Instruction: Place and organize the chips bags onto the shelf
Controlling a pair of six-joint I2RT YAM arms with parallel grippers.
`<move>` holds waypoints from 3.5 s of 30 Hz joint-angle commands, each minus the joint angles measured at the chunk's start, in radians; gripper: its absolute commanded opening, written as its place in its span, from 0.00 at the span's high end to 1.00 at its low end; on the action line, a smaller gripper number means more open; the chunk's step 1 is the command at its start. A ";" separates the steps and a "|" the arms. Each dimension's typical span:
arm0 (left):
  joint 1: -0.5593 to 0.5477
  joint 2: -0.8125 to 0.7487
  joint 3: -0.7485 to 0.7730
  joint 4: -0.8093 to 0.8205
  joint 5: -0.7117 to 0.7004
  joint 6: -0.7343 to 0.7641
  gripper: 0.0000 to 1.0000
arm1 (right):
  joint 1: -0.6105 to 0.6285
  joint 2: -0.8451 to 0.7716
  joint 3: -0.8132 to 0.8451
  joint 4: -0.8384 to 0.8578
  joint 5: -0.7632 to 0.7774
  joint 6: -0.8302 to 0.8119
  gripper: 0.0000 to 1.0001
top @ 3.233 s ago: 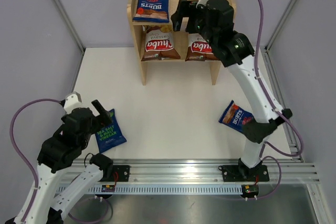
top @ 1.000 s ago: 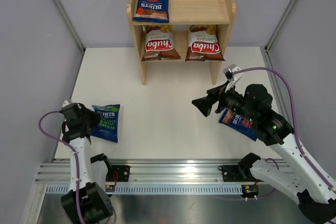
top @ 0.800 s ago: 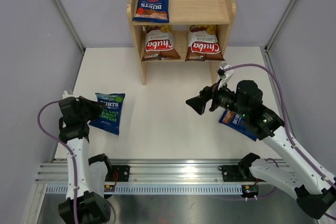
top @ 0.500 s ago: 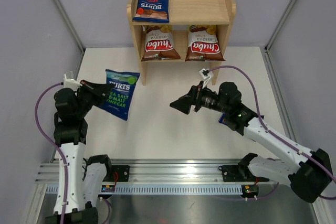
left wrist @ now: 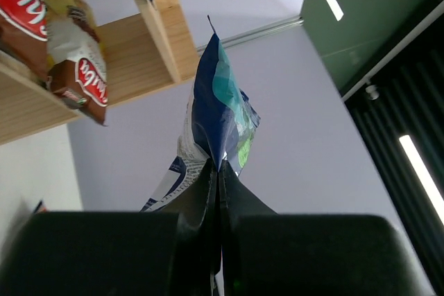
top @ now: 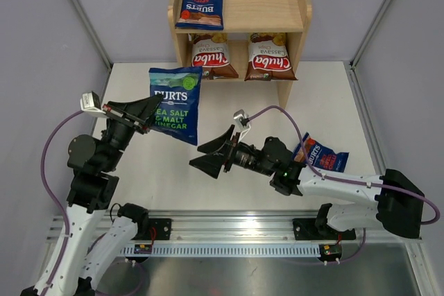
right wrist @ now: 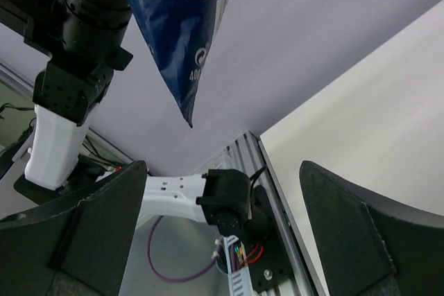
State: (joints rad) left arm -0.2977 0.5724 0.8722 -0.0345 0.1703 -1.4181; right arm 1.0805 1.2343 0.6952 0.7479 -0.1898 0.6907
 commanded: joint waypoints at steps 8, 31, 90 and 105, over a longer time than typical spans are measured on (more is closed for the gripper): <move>-0.101 -0.051 0.054 0.000 -0.255 -0.166 1.00 | 0.121 0.056 0.112 0.214 0.276 -0.262 0.05; -0.103 -0.033 0.080 -0.093 -0.246 -0.116 1.00 | 0.150 0.099 0.198 0.216 0.417 -0.367 0.98; 0.397 0.308 0.315 -0.229 0.515 0.502 0.17 | -0.229 -0.061 1.058 -1.249 0.201 -0.306 1.00; 0.260 0.011 0.125 -0.617 0.324 1.015 0.01 | -0.824 0.623 1.853 -1.409 -0.587 -0.045 1.00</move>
State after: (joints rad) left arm 0.0093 0.5842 1.0248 -0.6075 0.5484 -0.5011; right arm 0.2924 1.7992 2.4596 -0.6312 -0.5686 0.5777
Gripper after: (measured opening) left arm 0.988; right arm 0.047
